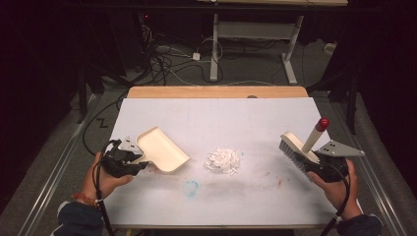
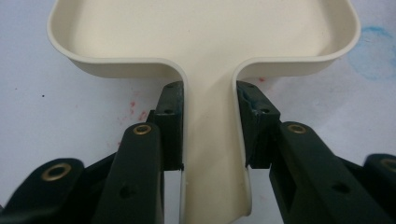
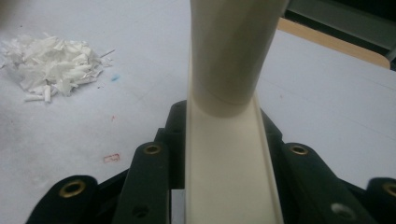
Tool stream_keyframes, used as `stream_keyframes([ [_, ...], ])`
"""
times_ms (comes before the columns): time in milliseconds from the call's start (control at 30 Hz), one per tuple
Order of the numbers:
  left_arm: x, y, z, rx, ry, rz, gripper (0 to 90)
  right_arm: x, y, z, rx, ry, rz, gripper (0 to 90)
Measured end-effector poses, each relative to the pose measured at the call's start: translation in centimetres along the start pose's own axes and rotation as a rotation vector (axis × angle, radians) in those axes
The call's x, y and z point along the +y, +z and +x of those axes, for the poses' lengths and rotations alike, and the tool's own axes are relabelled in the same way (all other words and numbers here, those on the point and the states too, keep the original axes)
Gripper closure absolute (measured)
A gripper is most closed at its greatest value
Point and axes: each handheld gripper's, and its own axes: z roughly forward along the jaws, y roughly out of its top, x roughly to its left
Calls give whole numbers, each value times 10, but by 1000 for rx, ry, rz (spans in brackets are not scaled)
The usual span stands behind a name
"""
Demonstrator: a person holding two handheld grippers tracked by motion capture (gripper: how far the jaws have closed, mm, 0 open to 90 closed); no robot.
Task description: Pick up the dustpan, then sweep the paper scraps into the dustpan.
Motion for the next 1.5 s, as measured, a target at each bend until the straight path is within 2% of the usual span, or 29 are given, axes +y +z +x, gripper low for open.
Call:
stream_keyframes([
  [100, -1, -1, -2, -5, 11, 6, 636, 0, 1, 0, 2, -7, -2, 678],
  [233, -3, 0, -4, -32, 36, 28, 636, 2, 3, -1, 5, 11, -2, 678],
  [333, -4, 1, -6, -37, 44, 42, 635, 3, 6, -1, 3, 17, -5, 678],
  [633, 1, 9, -16, -59, 110, 90, 635, 8, 13, 1, 10, 21, -10, 678],
  [733, 3, 11, -21, -80, 124, 99, 635, 14, 23, 6, 15, 32, -15, 678],
  [900, 5, 13, -26, -99, 144, 109, 634, 22, 37, 14, 19, 10, -10, 679],
  [967, 6, 14, -28, -104, 153, 113, 634, 28, 48, 21, 42, -5, -10, 679],
  [1000, 7, 15, -29, -108, 155, 115, 634, 28, 48, 21, 42, -5, -10, 679],
  [1100, 10, 17, -34, -129, 170, 125, 634, 37, 62, 29, 49, -23, -8, 679],
  [1333, 19, 23, -43, -157, 196, 131, 634, 48, 86, 38, 49, -10, 12, 679],
  [1500, 23, 27, -47, -162, 210, 145, 633, 53, 101, 47, 43, -13, 32, 679],
])
